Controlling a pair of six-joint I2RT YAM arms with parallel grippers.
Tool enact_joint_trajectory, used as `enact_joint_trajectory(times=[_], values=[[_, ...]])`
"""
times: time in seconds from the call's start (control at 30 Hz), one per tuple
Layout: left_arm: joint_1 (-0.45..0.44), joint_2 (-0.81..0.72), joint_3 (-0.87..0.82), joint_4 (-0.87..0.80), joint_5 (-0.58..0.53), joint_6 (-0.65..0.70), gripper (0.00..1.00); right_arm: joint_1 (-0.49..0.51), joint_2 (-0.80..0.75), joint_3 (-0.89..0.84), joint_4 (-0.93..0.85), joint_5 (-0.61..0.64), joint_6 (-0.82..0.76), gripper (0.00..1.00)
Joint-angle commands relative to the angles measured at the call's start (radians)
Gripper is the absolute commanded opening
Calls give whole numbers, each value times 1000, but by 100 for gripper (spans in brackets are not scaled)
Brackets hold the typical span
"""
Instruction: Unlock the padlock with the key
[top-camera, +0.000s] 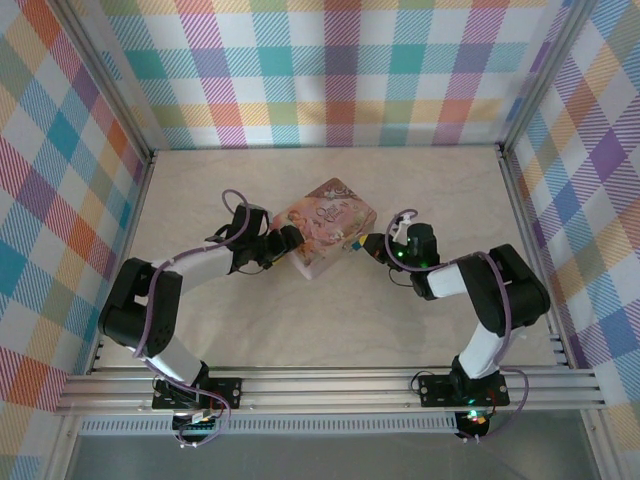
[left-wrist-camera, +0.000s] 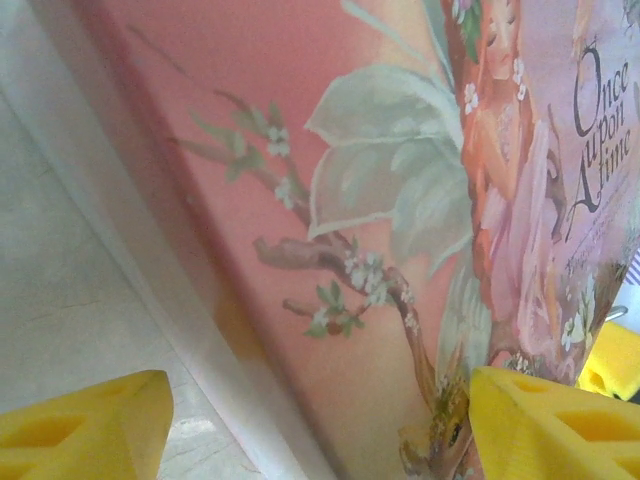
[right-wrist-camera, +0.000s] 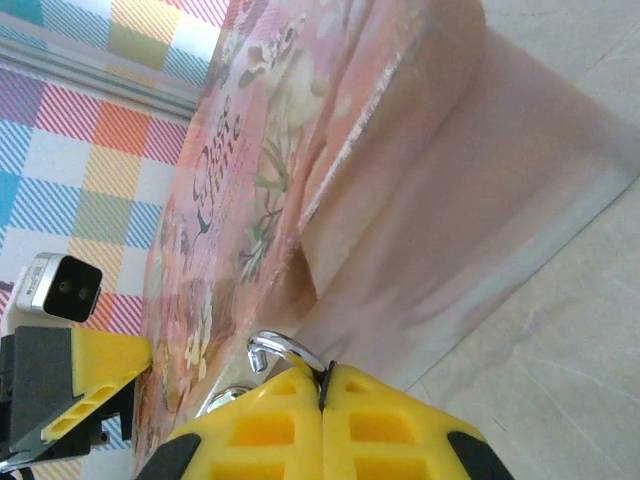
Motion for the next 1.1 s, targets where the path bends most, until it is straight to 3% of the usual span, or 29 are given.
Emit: enact_joint_trajectory(times=[0.0,0.13,0.3,0.5,0.77,1.07], values=[[15,-34,13,-106,-40,21,81,-4,-69,-19,-129,2,-70,1],[20,-76,35,-117,-67,56,91,-3,-178,-15,-327,5,-126,1],[27,-143,53,-150,-130,113,100,28,-336,69,-753,42,-255,1],[30,-245,44,-177,-248,175,100,64,-452,78,-1009,53,-254,1],[32,-360,0,-206,-415,186,100,115,-525,38,-1135,70,-197,1],[32,-360,-5,-218,-422,187,100,122,-496,-12,-1126,93,-187,1]])
